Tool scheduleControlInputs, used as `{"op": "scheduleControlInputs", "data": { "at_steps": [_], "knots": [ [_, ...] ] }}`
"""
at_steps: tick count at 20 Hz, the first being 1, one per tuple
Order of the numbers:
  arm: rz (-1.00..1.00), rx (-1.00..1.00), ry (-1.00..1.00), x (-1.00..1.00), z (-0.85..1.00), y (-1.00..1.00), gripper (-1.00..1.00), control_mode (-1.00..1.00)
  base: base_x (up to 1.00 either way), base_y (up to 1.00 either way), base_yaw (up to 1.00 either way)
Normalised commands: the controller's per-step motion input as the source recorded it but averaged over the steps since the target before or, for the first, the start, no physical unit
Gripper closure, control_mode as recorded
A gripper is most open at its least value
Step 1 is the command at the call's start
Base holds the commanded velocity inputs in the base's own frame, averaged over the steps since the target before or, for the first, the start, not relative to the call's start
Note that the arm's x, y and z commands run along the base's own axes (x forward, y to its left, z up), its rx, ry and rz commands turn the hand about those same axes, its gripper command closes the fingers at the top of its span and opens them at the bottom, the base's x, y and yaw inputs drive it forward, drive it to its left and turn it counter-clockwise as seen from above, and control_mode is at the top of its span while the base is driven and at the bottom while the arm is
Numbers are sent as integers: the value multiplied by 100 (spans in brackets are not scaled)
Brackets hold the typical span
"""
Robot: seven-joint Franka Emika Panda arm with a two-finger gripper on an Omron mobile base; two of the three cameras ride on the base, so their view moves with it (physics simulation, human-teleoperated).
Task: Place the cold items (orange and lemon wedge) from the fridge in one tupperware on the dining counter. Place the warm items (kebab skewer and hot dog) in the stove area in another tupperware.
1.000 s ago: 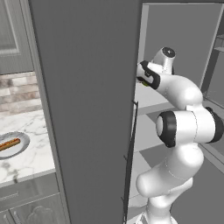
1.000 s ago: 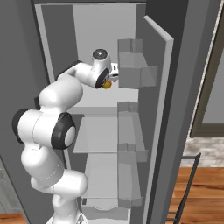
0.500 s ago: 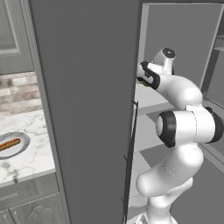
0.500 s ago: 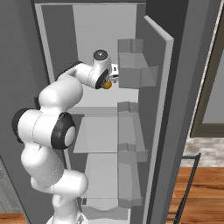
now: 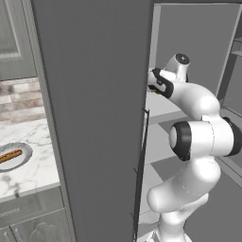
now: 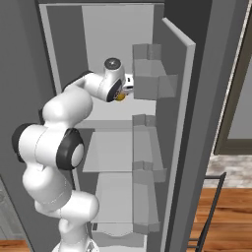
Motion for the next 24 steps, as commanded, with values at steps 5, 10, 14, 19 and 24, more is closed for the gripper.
{"op": "scheduleControlInputs", "data": {
  "at_steps": [5,10,14,19,24],
  "knots": [
    [0,0,0,-12,-22,-1,100,-100,0,0,0],
    [-2,10,-15,-61,-2,-13,100,-100,0,0,0],
    [-13,11,-13,-96,14,0,100,-100,0,0,0],
    [-15,2,-1,-79,38,3,100,-100,0,0,0],
    [-14,0,0,-67,51,1,100,-100,0,0,0]
  ]
}}
